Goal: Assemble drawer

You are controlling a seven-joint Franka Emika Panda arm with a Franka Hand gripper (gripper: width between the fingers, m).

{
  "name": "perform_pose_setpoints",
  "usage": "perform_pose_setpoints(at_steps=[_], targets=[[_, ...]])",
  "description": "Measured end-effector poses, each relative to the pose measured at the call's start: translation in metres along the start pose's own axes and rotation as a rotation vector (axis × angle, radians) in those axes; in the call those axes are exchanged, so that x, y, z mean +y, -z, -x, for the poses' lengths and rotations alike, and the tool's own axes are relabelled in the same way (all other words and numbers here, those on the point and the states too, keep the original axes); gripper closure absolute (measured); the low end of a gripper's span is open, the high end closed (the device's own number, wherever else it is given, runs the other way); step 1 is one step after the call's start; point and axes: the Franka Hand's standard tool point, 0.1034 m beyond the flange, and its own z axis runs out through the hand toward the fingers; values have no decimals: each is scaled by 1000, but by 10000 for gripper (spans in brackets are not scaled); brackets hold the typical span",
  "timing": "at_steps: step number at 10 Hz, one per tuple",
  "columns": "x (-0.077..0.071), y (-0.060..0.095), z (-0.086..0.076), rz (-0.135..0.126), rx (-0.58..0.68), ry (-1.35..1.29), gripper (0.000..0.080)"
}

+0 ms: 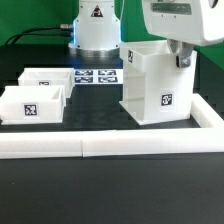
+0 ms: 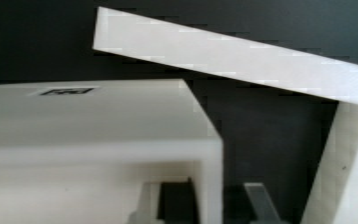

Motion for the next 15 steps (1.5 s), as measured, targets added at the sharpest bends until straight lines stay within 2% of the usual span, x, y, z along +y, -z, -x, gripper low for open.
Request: perform_pose_setpoints(at_steps=[2,3,4,7,12,15], targets=[[-11,-1,1,5,-8,-18,758],[-24,-2,0,3,-13,-23,758],[-36,-3,-1,-10,-13,-39,758],[-60,-4,-7,-19,-14,-45,758],[-61,-4,-7,-14,-18,-84,758],[-80,-5,-13,-29,-23,-130,758]])
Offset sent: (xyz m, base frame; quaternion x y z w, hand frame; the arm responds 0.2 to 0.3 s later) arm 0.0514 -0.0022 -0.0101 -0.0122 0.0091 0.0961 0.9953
